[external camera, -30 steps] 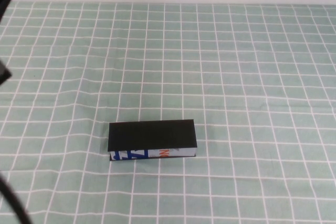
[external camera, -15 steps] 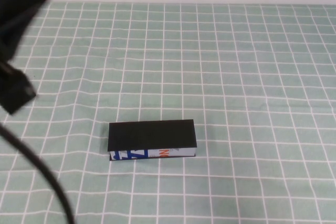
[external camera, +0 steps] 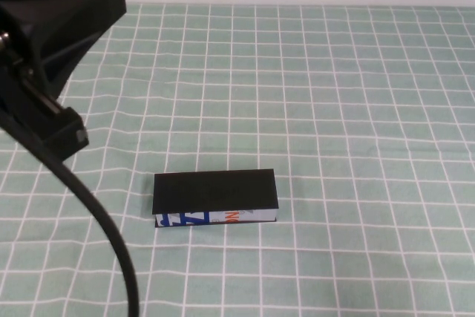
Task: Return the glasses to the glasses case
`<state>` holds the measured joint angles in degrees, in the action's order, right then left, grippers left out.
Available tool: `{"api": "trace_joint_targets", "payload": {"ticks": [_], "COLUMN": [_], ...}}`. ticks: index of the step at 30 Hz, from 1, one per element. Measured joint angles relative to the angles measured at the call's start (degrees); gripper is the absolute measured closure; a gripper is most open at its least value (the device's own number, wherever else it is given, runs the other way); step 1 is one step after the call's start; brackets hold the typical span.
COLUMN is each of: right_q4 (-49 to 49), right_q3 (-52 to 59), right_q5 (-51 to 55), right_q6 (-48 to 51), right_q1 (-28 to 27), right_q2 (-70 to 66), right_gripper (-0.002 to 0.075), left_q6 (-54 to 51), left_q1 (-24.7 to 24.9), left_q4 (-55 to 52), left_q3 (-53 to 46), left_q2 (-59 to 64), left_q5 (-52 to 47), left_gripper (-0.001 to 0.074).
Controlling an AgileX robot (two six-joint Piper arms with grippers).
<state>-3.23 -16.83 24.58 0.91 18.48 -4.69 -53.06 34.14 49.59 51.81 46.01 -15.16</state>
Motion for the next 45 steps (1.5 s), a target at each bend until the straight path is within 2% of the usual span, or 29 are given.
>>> {"api": "trace_joint_targets", "payload": {"ticks": [18,26,29,32,35,37,41,45], "right_q4": [0.0,0.0,0.0,0.0,0.0,0.0,0.0,0.0], "right_q3": [0.0,0.0,0.0,0.0,0.0,0.0,0.0,0.0], "right_q5": [0.0,0.0,0.0,-0.1,-0.1,-0.1,-0.1,-0.1], "right_q6": [0.0,0.0,0.0,0.0,0.0,0.0,0.0,0.0], "right_q1": [0.0,0.0,0.0,0.0,0.0,0.0,0.0,0.0], "right_q2": [0.0,0.0,0.0,0.0,0.0,0.0,0.0,0.0], "right_gripper": [0.0739,0.0739,0.0739,0.0739,0.0739,0.0739,0.0739,0.0739], "left_q6": [0.1,1.8,10.7,25.2,40.1,47.4,53.1,54.0], "left_q1": [0.0,0.0,0.0,-0.4,-3.4,-7.3,-15.3,-21.8], "left_q4": [-0.1,1.9,-5.8,-21.6,-34.9,-41.5,-50.6,-53.1], "left_q3": [0.0,0.0,-1.4,-4.9,-10.4,-15.0,-24.2,-33.2], "left_q2": [7.5,7.0,5.5,1.4,-4.7,-10.1,-22.6,-34.5], "left_q5": [0.0,2.3,5.3,6.5,6.6,6.4,5.6,3.9], "left_gripper": [0.0741,0.0741,0.0741,0.0741,0.0741,0.0741,0.0741,0.0741]}}
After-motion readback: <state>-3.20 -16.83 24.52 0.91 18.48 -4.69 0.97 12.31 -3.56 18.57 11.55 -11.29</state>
